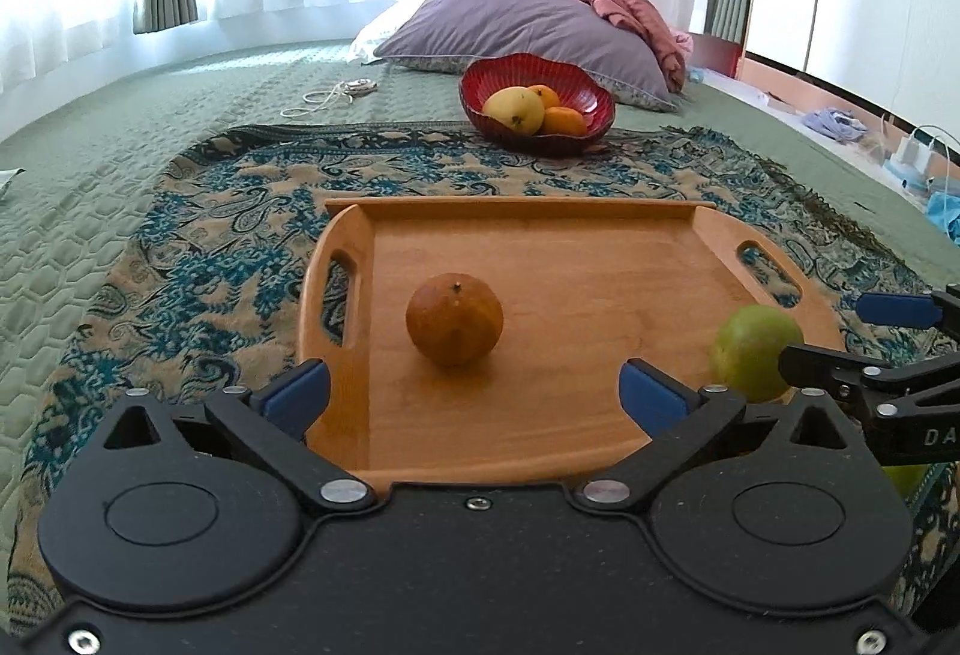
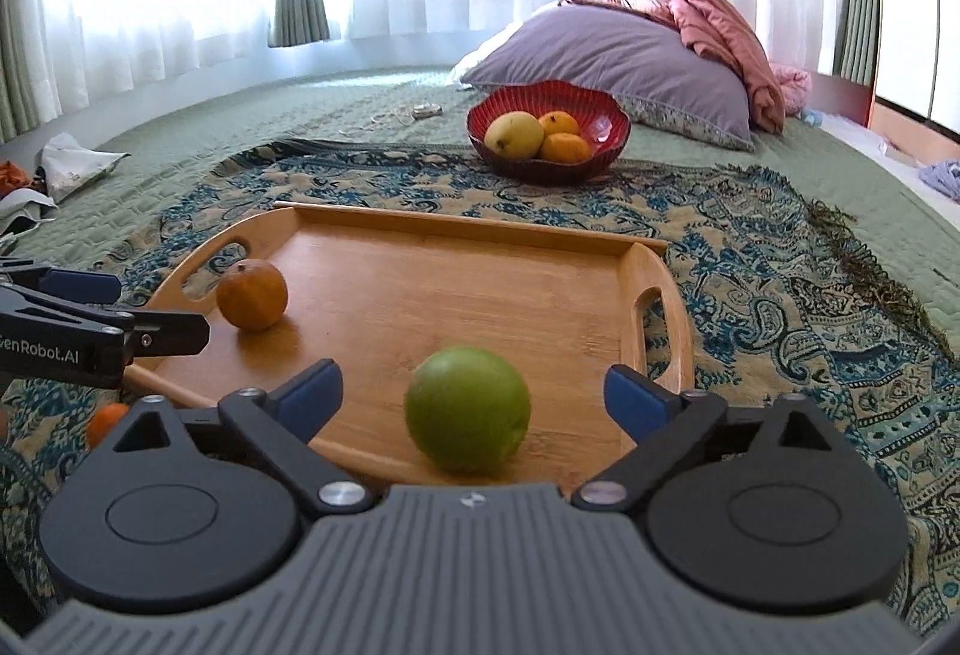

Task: Organize fruits
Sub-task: 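Withdraw both tools from the tray toward the remaining fruit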

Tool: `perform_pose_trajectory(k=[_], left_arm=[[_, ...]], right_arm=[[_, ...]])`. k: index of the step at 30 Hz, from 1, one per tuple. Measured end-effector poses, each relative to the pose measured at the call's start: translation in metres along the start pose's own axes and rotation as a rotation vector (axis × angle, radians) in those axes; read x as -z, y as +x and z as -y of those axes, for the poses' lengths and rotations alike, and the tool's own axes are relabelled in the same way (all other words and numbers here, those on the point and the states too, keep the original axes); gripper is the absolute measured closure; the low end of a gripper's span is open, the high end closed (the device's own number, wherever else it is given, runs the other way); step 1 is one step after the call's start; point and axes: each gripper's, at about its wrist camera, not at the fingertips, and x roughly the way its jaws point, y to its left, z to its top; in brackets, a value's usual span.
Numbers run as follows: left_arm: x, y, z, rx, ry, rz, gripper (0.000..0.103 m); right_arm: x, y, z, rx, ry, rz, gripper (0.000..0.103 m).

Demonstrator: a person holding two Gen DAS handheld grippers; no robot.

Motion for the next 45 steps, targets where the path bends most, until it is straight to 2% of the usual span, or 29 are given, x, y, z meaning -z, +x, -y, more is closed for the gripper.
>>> perform_pose_trajectory(k=[11, 23, 32, 37, 45], left_arm=[[0.023, -0.023, -0.004, -0.008, 0.014, 0.033, 0.0], [0.063, -0.043, -0.006, -0.009, 0.008, 0.055, 0.0], [0.083, -0.043, -0.004, -0.033, 0.029, 0.032, 0.0], [0.088, -0.041, -0.002, -0.051, 0.038, 0.024, 0.001], [0.088, -0.03, -0.006, -0.017, -0.009, -0.017, 0.021]], right_arm=[[0.021, -0.025, -0.001, 0.01, -0.027, 0.055, 0.0], [0.057, -0.051, 0.011, 0.056, -0.055, 0.084, 0.0], [0.077, -0.059, 0.023, 0.065, 0.0, 0.071, 0.0], [0.083, -0.058, 0.03, 0.042, 0.05, 0.056, 0.0], [0.095, -0.058, 0.033, -0.007, 0.091, 0.038, 0.005]])
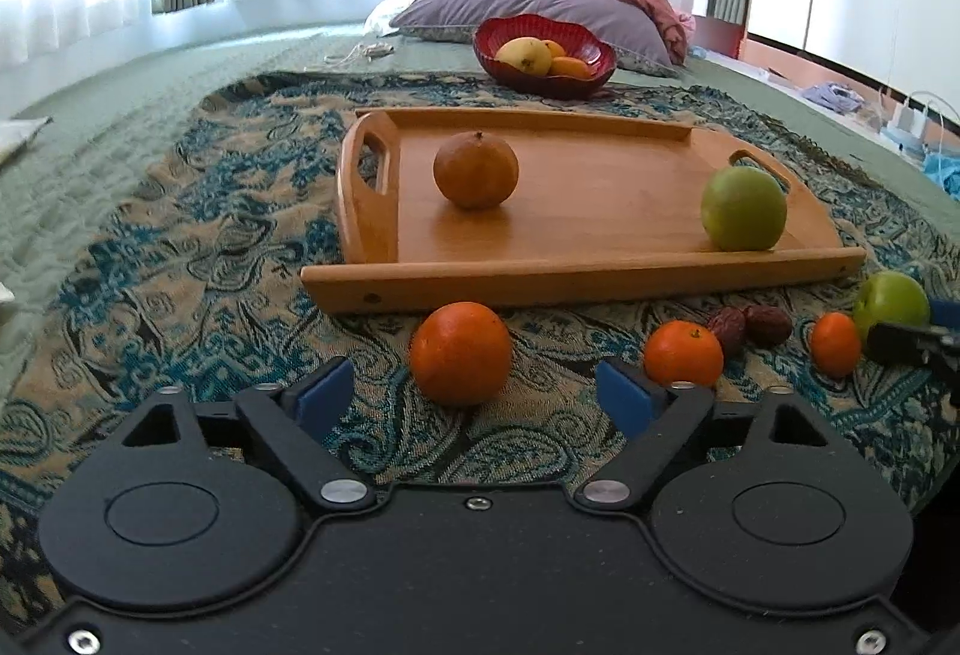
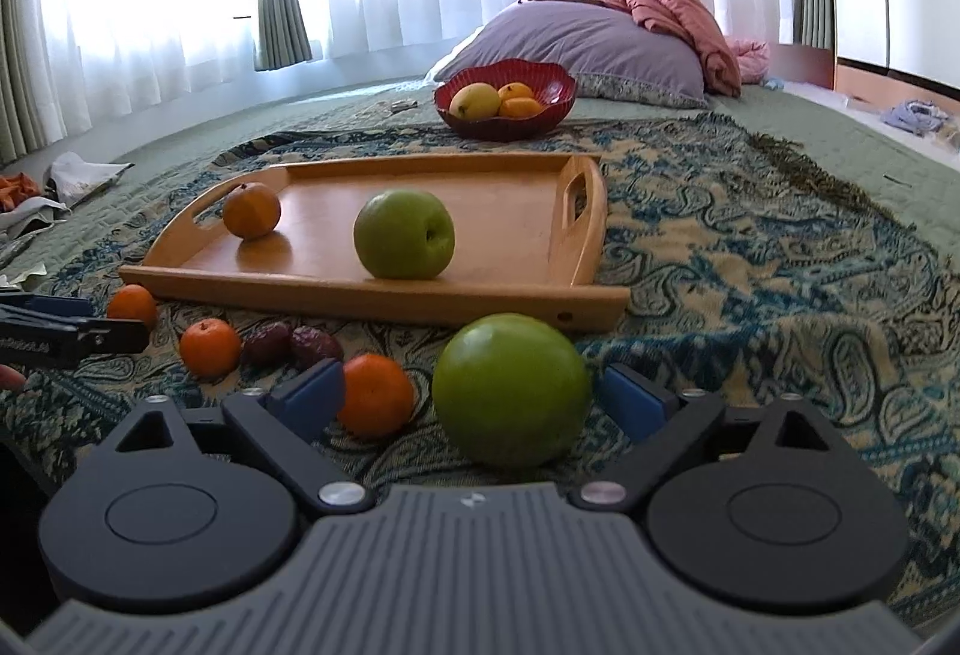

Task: Organize fruits
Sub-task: 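Withdraw both tools from the tray toward the remaining fruit, then grasp the orange with the left tool while the right tool grasps the second green apple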

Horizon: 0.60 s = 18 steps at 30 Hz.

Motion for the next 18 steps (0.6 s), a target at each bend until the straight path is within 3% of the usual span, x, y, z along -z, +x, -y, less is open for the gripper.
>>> perform_pose_trajectory(k=[4, 6, 9, 18], left_arm=[[-0.003, 0.007, -0.006, 0.006, -0.034, -0.018, 0.033], [-0.004, 0.009, -0.01, 0.013, -0.052, -0.027, 0.046], [-0.004, 0.012, -0.013, 0.002, -0.059, -0.031, 0.054], [-0.003, 0.015, -0.012, -0.009, -0.048, -0.028, 0.058]], right_arm=[[0.003, 0.0, 0.0, 0.0, 0.0, 0.0, 0.012], [0.004, -0.002, 0.0, 0.004, -0.001, 0.003, 0.017], [0.005, -0.002, 0.003, 0.01, 0.001, 0.0, 0.025], [0.007, 0.0, 0.011, 0.024, 0.044, -0.01, 0.037]])
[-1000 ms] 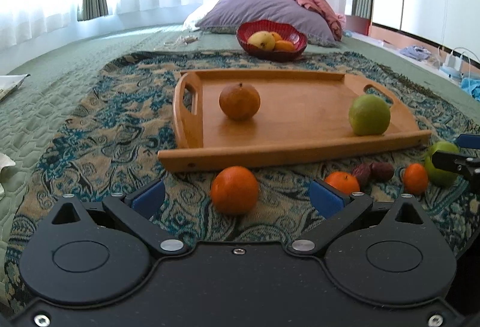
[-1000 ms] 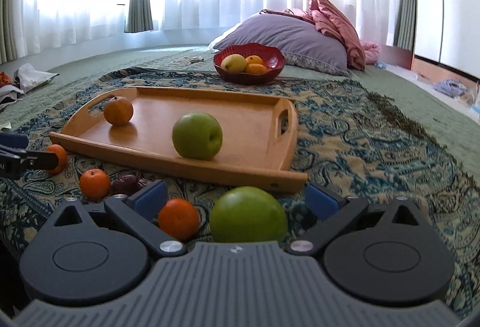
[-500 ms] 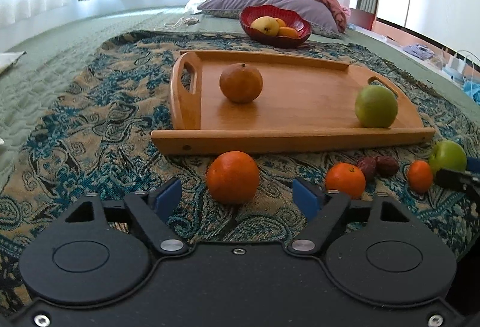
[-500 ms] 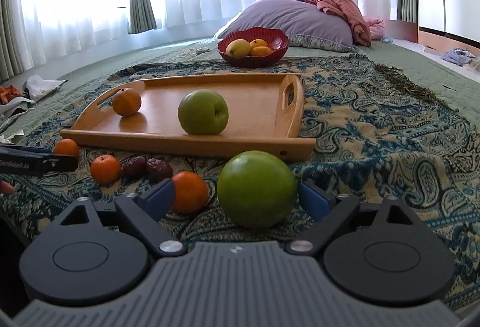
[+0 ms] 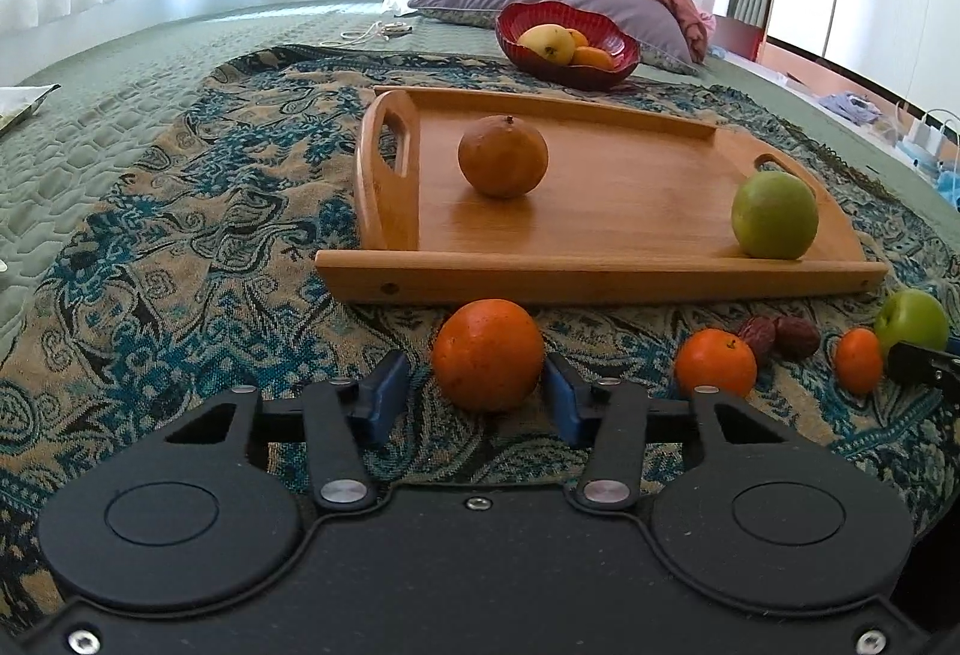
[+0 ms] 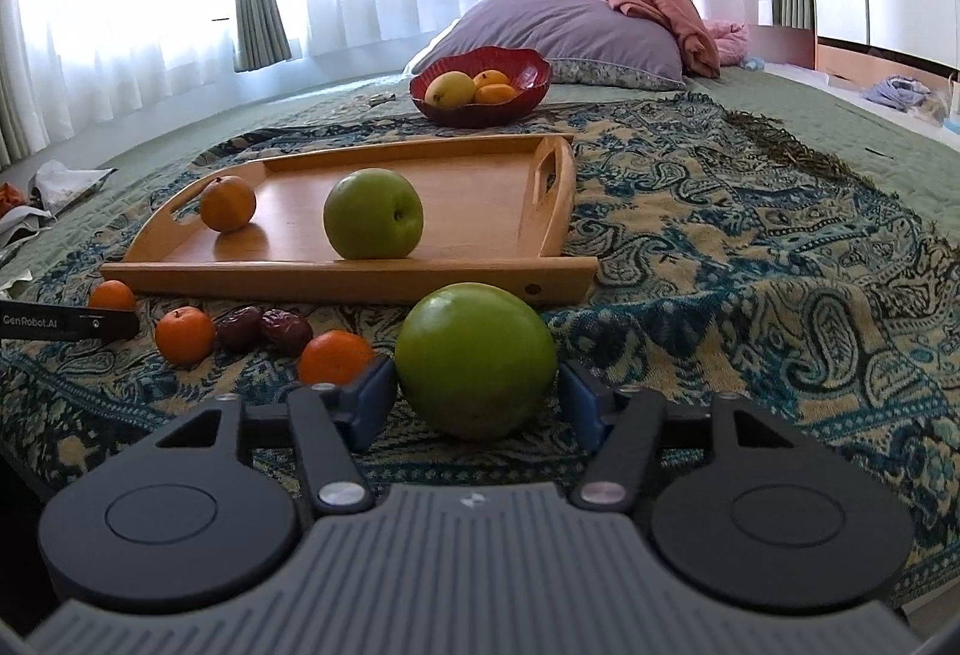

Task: Organize fruits
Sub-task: 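Grasp the orange with the left tool while the right tool grasps the second green apple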

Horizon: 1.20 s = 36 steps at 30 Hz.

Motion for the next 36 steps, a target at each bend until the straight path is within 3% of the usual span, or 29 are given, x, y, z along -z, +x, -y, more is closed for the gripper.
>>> perform_pose_trajectory(k=[4, 5, 22, 36], left_arm=[[0.0, 0.0, 0.0, -0.003, 0.0, 0.007, 0.064], [-0.001, -0.001, 0.0, -0.006, 0.002, 0.014, 0.069], [-0.02, -0.017, 0.004, -0.012, 0.02, 0.058, 0.07], [-0.061, -0.015, 0.011, -0.005, 0.013, 0.09, 0.07]], right_arm=[[0.0, 0.001, -0.002, 0.002, -0.009, 0.0, 0.04], [0.0, 0.002, -0.002, 0.004, -0.014, 0.0, 0.04], [-0.011, -0.005, -0.005, 0.016, 0.007, 0.051, 0.043], [-0.051, 0.001, -0.009, 0.011, 0.037, 0.091, 0.043]])
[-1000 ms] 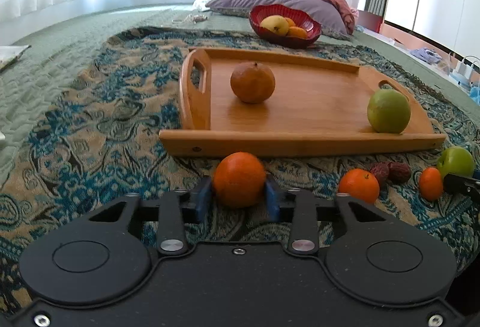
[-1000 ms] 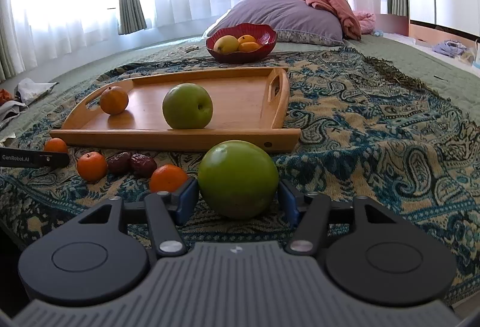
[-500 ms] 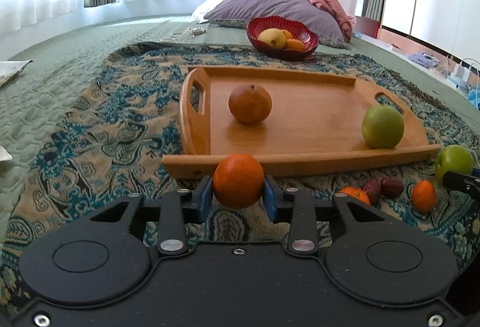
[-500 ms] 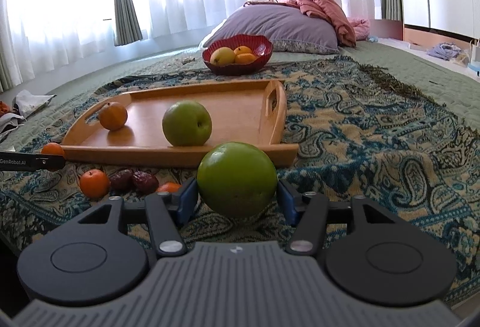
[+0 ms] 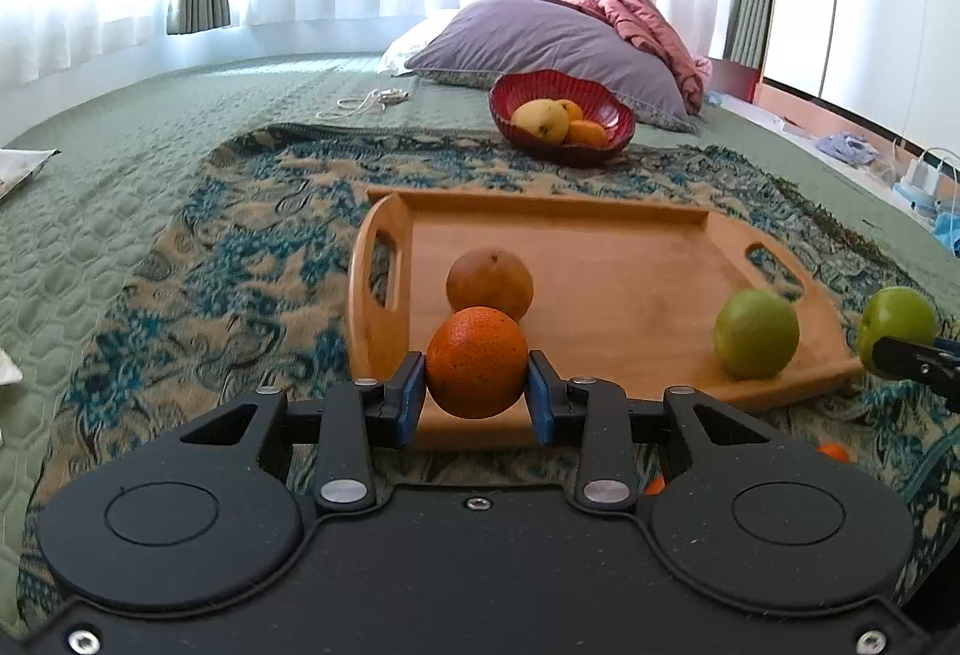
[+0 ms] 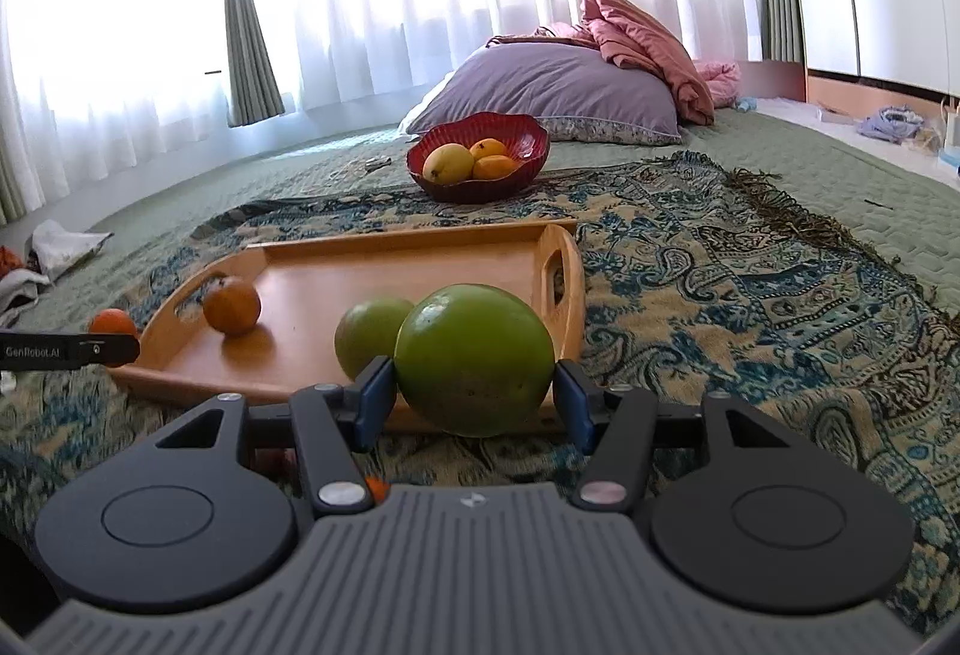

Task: Organize fruits
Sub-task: 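Grasp the orange with the left tool while the right tool grasps the second green apple, then carry both fruits over the tray, set them down and open both tools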

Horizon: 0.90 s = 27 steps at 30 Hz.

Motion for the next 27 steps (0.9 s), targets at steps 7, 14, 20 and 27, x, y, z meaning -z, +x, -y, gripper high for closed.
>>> perform_pose_trajectory(k=[7, 14, 20, 27], left_arm=[[-0.026, 0.014, -0.003, 0.005, -0.023, 0.014, 0.07], [-0.051, 0.042, -0.012, 0.013, -0.047, -0.007, 0.07], [-0.07, 0.071, -0.018, 0.004, -0.052, -0.04, 0.07], [-0.09, 0.107, -0.028, -0.012, -0.042, -0.097, 0.07]], right_arm=[[-0.022, 0.021, -0.002, 0.006, 0.033, -0.009, 0.043], [-0.049, 0.049, -0.009, 0.006, 0.004, -0.033, 0.043], [-0.064, 0.086, -0.007, 0.009, 0.032, -0.101, 0.043], [-0.065, 0.123, -0.002, 0.042, 0.041, -0.192, 0.043]])
